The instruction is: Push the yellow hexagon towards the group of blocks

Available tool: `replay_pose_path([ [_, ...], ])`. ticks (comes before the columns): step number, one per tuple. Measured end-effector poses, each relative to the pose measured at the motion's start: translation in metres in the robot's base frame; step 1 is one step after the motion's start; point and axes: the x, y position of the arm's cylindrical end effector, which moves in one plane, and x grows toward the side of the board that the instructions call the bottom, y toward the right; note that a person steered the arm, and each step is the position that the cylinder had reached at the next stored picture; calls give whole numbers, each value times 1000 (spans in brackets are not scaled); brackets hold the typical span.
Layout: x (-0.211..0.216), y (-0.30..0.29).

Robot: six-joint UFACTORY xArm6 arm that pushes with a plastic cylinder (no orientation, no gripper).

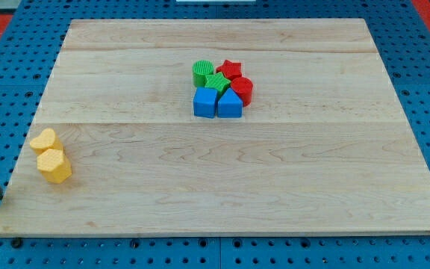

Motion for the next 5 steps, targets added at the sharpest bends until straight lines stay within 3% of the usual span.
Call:
replay_pose_path([
  [2, -34, 0],
  [3, -28, 18],
  [5, -42, 100],
])
